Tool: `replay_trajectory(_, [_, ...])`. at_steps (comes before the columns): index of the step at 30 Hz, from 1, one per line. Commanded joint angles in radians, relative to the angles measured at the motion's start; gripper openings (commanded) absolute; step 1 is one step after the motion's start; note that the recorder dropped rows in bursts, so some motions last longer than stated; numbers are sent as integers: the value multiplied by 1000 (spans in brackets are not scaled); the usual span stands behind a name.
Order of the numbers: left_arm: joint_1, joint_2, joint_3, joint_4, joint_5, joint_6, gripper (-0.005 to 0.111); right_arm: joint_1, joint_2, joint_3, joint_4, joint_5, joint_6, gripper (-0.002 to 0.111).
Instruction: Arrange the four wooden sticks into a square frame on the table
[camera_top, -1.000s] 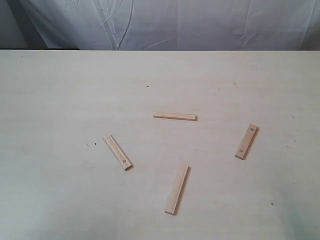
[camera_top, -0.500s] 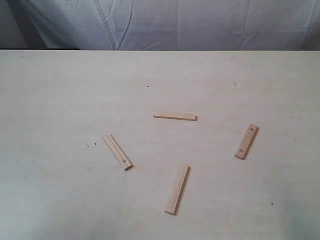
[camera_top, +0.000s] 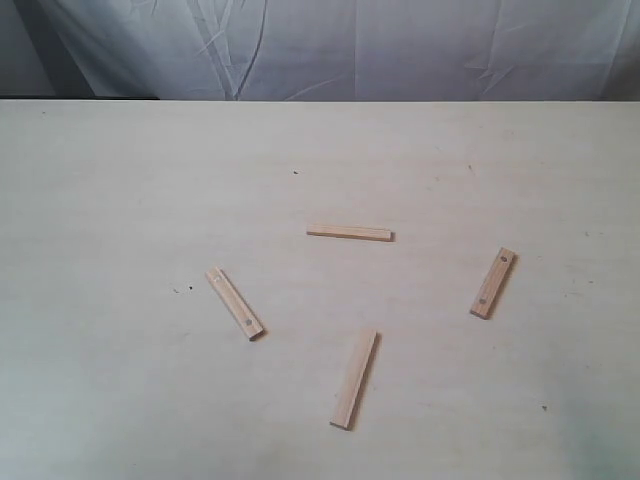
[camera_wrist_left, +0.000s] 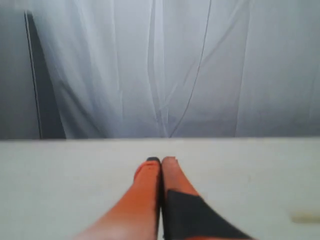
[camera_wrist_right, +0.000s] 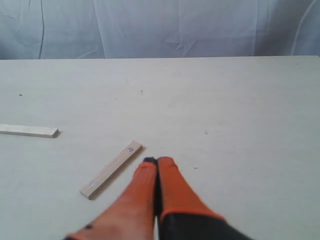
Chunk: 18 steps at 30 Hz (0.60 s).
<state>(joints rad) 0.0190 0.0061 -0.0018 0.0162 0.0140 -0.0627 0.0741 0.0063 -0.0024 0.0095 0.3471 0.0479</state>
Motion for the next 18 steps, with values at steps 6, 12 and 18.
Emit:
replay_trajectory(6, [0,-6,2,4,-457,-4,0,-5,-6,2,0,-79,-2,-1])
replay_trajectory(12, [0,-6,2,2,-472,-2,0,-5,-6,2,0,-97,-2,-1])
replay_trajectory(18, [0,-6,2,7,-478,-2,0,-5,-6,2,0,-100,-2,-1])
